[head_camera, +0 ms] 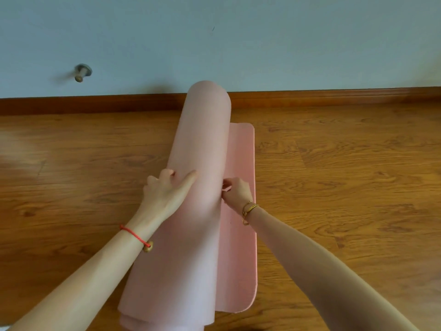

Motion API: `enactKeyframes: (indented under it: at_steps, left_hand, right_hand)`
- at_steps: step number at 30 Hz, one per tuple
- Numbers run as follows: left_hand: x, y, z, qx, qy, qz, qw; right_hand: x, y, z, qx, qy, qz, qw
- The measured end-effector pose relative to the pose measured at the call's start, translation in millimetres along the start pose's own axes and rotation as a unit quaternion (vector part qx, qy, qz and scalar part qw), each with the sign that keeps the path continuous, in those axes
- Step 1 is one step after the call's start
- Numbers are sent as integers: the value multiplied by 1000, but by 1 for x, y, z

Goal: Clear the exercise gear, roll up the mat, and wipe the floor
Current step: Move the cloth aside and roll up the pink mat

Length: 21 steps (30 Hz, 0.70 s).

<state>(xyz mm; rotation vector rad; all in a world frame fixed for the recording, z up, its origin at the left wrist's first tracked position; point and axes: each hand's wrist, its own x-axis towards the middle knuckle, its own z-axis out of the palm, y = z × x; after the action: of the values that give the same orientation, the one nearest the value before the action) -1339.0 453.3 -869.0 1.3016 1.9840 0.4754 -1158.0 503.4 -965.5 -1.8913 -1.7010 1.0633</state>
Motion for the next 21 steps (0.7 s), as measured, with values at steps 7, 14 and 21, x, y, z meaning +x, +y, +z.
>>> enactKeyframes:
  at_steps: [7,14,21]
  left_hand:
    - [-14,26,44,39,-24,129,991]
    - [-10,33,57,-39,35,181,982]
    - [29,-9,32,-71,-90,-53,992]
  right_hand:
    - [-1,40,-44,199,108,157,961]
    - [-6,58,-63,233,67,221,945]
    - [-7,72,-58,347,-94,266,894]
